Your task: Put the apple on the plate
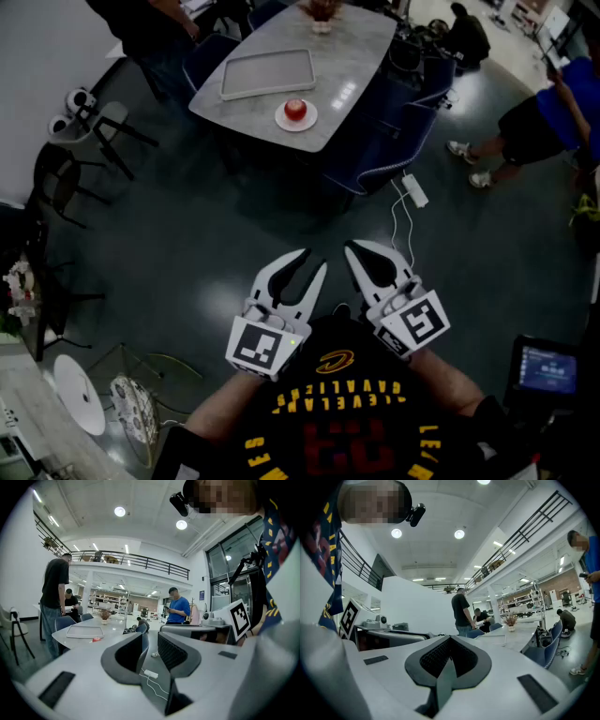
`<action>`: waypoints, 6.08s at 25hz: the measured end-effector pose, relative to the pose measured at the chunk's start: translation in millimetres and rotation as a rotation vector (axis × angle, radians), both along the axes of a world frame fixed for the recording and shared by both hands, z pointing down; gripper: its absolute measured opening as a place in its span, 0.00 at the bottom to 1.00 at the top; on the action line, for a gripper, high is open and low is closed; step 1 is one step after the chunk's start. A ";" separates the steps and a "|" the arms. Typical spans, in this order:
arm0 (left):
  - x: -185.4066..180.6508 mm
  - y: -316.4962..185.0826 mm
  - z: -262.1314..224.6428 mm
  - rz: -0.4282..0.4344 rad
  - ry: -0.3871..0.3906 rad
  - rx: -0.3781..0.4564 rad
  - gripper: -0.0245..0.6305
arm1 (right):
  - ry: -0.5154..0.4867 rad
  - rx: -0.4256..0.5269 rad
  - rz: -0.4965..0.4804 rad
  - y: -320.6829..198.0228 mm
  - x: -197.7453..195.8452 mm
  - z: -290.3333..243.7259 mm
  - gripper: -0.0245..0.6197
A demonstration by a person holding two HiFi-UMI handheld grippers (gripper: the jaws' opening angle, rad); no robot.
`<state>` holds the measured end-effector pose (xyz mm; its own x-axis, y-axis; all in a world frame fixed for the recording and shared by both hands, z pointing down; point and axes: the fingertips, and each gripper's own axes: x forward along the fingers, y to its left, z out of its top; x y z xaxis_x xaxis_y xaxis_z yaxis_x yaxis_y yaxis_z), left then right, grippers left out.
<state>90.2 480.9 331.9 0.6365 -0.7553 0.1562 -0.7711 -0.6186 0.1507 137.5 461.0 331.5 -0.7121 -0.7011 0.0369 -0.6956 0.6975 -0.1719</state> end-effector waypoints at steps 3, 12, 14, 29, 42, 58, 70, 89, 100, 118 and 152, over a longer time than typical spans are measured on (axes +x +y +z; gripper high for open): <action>2.4 1.3 0.4 -0.003 -0.001 -0.001 0.20 | 0.007 0.003 -0.003 1.7 3.0 1.0 0.05; 12.7 0.4 4.5 -0.080 0.007 -0.021 0.20 | -0.043 -0.026 -0.001 2.5 26.5 4.0 0.05; 13.0 5.6 9.3 -0.101 0.003 -0.029 0.20 | -0.050 -0.045 -0.006 6.1 29.0 11.0 0.05; -29.8 -51.1 40.0 -0.144 0.032 -0.106 0.20 | 0.000 -0.130 -0.045 -49.1 -14.0 45.5 0.05; -120.2 -162.2 37.1 -0.039 0.099 -0.104 0.20 | 0.064 -0.129 0.075 -156.1 -98.4 42.3 0.05; -137.2 -266.4 53.1 -0.070 0.126 -0.184 0.20 | 0.011 -0.238 0.069 -251.2 -112.7 63.3 0.05; -98.2 -384.1 52.6 -0.157 0.081 -0.180 0.20 | -0.059 -0.250 0.004 -383.4 -62.6 62.2 0.05; -112.3 -467.6 92.1 -0.324 0.085 -0.309 0.20 | -0.042 -0.377 0.015 -484.4 -16.8 111.4 0.12; -135.3 -513.5 168.1 -0.257 0.125 -0.512 0.20 | 0.010 -0.518 0.099 -513.7 -18.2 171.6 0.17; -141.1 -555.5 318.6 -0.192 0.027 -0.899 0.20 | 0.186 -0.813 0.190 -529.8 -22.3 321.0 0.17; -127.3 -549.8 353.2 -0.159 0.136 -1.097 0.11 | 0.018 -1.029 0.193 -524.0 -30.4 348.7 0.16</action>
